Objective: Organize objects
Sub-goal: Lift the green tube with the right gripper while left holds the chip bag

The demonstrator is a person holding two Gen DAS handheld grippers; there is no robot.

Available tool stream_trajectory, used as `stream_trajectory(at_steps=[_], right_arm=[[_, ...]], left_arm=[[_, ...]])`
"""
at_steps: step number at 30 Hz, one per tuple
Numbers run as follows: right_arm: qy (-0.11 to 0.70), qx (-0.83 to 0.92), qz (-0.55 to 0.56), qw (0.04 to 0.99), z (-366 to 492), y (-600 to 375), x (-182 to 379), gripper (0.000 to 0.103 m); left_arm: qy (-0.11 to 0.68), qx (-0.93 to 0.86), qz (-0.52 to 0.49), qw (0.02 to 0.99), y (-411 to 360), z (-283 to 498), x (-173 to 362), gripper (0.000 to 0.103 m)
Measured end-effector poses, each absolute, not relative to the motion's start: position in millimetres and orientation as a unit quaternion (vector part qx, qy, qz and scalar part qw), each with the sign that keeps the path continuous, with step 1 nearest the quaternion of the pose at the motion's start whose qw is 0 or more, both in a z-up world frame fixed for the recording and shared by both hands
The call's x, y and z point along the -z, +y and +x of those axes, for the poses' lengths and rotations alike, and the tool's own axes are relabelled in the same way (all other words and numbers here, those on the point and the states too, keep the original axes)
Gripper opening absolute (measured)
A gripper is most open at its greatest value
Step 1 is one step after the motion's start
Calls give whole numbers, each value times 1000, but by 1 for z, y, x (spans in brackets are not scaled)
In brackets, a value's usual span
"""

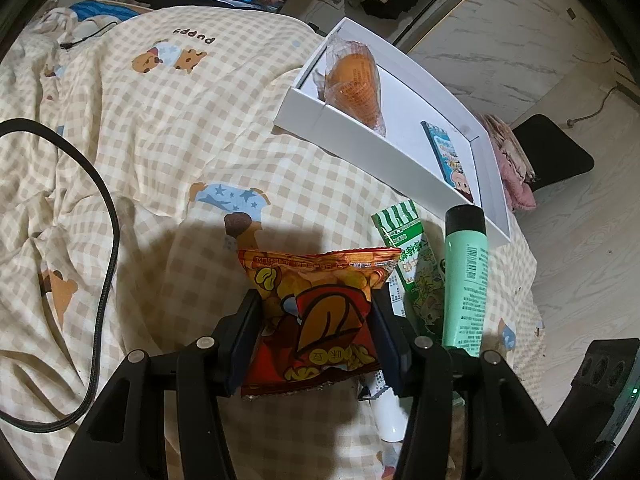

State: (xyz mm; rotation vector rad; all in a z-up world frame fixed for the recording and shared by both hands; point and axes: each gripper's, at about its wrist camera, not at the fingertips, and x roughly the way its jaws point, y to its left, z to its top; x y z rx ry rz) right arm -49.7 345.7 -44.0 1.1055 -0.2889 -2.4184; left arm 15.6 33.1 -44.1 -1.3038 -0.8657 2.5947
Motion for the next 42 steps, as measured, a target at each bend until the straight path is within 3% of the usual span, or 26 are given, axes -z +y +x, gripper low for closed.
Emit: stream_trajectory(at_steps=[5,12,42], right_arm=[[-101,877,408,232,-50,344,46,46],[-102,875,412,233,-51,344,48,46],[-135,893,346,256,-43,355,26,45]], left_arm=[[-259,-858,-442,34,40,12,46,57],[-157,-879,-451,13,67,10,38,57],[-231,-902,-362,54,42,31,7,57]])
